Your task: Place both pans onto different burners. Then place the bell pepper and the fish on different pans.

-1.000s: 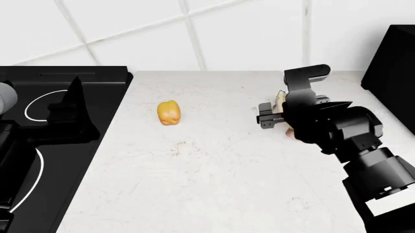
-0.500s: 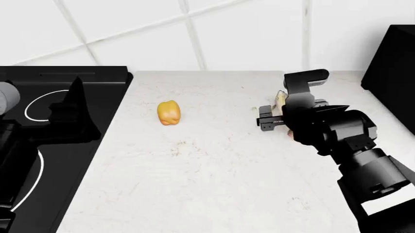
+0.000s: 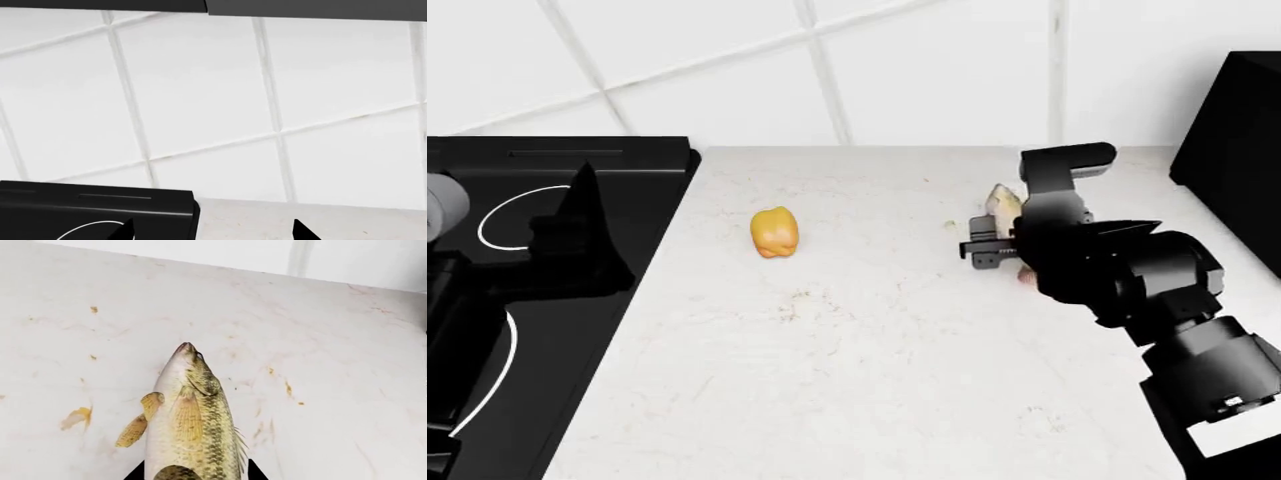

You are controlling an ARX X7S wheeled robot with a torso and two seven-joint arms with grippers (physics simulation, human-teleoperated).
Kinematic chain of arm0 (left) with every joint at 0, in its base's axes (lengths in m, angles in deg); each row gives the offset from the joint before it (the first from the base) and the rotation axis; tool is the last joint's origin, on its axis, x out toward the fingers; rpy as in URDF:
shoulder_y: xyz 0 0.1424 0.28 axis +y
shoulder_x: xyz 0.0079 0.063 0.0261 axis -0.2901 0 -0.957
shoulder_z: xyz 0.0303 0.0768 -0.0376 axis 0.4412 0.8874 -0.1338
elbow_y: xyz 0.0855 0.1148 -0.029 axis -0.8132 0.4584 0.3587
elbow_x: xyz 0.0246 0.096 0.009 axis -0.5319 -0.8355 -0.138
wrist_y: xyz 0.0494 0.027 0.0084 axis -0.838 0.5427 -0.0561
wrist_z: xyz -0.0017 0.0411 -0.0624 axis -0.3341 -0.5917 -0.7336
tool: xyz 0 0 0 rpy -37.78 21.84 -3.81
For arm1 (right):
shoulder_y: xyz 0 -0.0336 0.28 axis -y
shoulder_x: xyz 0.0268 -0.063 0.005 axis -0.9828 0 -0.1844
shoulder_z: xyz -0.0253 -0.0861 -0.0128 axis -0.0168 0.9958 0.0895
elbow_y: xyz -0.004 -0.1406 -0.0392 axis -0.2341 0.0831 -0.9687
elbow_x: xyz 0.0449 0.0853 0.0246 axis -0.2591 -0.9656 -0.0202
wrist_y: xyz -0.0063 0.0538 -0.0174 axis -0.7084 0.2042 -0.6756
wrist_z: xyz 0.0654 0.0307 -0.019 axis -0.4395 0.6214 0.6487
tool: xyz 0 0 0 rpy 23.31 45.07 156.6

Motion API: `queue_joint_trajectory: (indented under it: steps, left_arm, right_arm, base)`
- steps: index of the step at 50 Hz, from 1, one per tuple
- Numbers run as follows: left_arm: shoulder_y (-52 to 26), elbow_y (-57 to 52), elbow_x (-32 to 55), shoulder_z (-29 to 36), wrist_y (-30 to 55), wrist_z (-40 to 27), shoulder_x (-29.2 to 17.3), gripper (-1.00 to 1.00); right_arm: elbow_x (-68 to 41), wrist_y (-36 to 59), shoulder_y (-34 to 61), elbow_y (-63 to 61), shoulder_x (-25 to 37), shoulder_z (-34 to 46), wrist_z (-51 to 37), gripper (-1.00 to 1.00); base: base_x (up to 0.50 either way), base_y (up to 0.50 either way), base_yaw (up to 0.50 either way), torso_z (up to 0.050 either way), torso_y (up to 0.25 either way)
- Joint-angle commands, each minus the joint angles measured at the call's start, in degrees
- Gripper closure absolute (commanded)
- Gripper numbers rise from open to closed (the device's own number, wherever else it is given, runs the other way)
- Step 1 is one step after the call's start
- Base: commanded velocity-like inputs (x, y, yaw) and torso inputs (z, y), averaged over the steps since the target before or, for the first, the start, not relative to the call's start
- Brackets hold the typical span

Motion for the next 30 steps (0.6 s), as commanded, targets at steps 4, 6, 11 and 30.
queue_joint_trajectory:
  steps: [4,6,11,30]
  left_arm:
    - [1.25,-0.18,-0.7,-0.04,-0.23,0.44,0.34,-1.0]
    - [1.26,-0.05,-0.96,0.23,-0.14,0.74,0.47,-1.0]
    - [-0.63,0.6,-1.11,2.8,1.17,0.75,0.74,-1.0]
    - [-24.34,21.02,-7.43,24.04,10.74,4.93,12.44,-1.0]
  right_arm:
    - [-7.67,6.77,-0.83,-23.65,8.24,-6.59,-10.37,1.0]
    - [-10.13,8.46,-0.74,-28.81,10.06,-8.31,-13.12,1.0]
    - [-16.2,11.82,-0.91,-38.67,13.36,-12.05,-19.05,1.0]
    - [-33.46,16.08,-3.62,-58.31,21.98,-20.36,-32.41,1.0]
  base:
    - [0.0,0.0,0.0,0.0,0.0]
    - [0.0,0.0,0.0,0.0,0.0]
    - [0.0,0.0,0.0,0.0,0.0]
    - [0.0,0.0,0.0,0.0,0.001]
